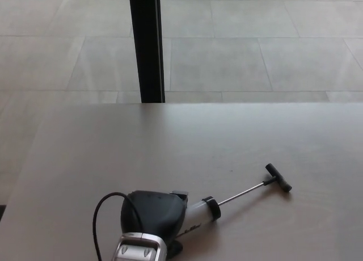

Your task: The robot uses its left hand to lift the air pump kept on the middle of the desk and use the right hand to compress the handle

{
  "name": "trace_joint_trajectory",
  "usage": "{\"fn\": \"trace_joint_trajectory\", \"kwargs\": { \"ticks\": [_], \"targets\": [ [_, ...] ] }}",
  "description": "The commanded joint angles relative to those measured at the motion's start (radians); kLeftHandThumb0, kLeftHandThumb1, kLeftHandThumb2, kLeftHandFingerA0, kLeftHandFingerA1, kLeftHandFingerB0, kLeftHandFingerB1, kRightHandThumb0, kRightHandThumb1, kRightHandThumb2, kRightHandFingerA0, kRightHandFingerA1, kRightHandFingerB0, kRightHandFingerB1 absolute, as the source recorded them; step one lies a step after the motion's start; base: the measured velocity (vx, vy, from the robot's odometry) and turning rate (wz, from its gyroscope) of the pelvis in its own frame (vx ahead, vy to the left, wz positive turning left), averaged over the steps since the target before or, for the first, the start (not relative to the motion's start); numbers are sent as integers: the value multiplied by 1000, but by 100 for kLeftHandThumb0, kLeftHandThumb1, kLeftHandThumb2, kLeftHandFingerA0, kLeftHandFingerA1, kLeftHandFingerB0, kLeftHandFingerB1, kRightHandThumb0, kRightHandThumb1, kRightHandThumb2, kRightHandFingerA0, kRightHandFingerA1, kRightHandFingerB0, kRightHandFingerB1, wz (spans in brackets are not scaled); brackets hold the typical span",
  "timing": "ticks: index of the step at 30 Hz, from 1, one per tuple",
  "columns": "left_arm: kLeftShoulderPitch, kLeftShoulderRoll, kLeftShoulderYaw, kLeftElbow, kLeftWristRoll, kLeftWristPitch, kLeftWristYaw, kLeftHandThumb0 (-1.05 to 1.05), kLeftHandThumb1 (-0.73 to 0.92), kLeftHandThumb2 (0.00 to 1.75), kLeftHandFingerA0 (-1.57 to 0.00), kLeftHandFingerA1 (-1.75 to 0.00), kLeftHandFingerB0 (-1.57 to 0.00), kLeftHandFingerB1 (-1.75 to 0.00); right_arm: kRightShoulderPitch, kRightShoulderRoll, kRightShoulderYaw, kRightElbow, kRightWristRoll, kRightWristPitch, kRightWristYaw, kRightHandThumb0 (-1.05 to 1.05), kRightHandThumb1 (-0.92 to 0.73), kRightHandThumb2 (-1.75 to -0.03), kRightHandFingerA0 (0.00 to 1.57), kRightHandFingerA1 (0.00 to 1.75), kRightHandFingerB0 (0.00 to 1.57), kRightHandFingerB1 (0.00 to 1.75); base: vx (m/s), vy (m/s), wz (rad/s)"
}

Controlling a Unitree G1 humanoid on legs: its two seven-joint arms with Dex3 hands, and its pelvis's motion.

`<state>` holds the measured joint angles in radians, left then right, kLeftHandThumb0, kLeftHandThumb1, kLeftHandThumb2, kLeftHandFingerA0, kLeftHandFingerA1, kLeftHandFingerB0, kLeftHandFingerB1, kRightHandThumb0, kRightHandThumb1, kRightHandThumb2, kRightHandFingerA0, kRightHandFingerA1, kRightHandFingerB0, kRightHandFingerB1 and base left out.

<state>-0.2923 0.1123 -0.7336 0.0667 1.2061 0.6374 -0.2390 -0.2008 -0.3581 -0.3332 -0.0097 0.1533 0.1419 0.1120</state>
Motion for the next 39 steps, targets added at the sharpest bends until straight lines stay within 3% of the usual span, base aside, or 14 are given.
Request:
{"fn": "trace_joint_trajectory", "kwargs": {
  "ticks": [1,5,6,8,10,11,12,17,20,24,27,31,37,39],
  "targets": [
    [28,13,1,49,61,70,-59,-24,67,63,-68,-147,-51,-61,-1,-7,-5,-10,-11,-1,-13,-67,-88,-66,51,61,56,43,0,0,0],
    [35,-6,26,71,61,79,4,-28,78,67,-71,-156,-57,-71,1,-6,-7,-13,-7,0,-8,-67,-88,-66,49,60,53,43,0,0,0],
    [51,-12,60,69,14,40,92,-27,78,75,-74,-171,-66,-89,1,-4,-8,-14,-12,2,-17,-66,-88,-66,48,56,52,42,0,0,0],
    [60,-14,69,79,19,32,110,-27,82,78,-77,-175,-68,-104,2,-1,-4,-12,-15,6,-19,-66,-88,-66,49,57,53,42,0,0,0],
    [69,-19,88,89,3,10,157,-29,83,78,-77,-175,-68,-107,2,1,-4,-12,-12,8,-18,-65,-88,-66,49,59,54,42,0,0,0],
    [92,-6,106,78,-33,-45,208,-30,76,81,-95,-175,-68,-109,8,2,1,-11,-18,12,-18,-65,-89,-67,50,57,56,42,0,0,0],
    [106,8,113,76,-47,-88,258,-28,77,86,-81,-175,-71,-122,13,0,5,-6,-18,9,-11,-65,-90,-67,50,55,55,43,0,0,0],
    [122,19,121,71,-50,-131,283,-31,78,86,-82,-175,-71,-119,17,1,14,28,-23,-20,-1,-65,-89,-67,52,54,55,44,0,0,0],
    [127,24,143,56,-95,-196,328,-25,68,103,-88,-175,-71,-120,4,10,19,12,-21,10,-17,-63,-87,-66,56,57,63,45,0,0,0],
    [122,29,150,74,-120,-258,384,-26,63,107,-87,-175,-73,-110,-9,11,24,19,-20,10,-14,-64,-87,-66,57,58,61,45,0,0,0],
    [127,27,157,67,-145,-276,368,-24,66,105,-81,-175,-66,-126,-20,22,30,23,-15,19,-19,-64,-87,-66,58,62,61,45,0,0,0],
    [113,55,164,76,-176,-387,456,-15,59,108,-78,-175,-61,-156,-28,32,42,17,-19,23,-23,-63,-87,-66,58,62,61,45,0,0,0],
    [97,79,186,38,-209,-453,467,-15,63,108,-77,-175,-63,-150,-43,45,53,33,-16,22,-16,-64,-88,-66,57,61,58,44,0,0,0],
    [73,104,209,27,-240,-547,535,-8,59,112,-78,-175,-62,-162,-60,46,74,33,-30,42,-16,-70,-91,-67,50,54,46,40,0,0,0]
  ]
}}
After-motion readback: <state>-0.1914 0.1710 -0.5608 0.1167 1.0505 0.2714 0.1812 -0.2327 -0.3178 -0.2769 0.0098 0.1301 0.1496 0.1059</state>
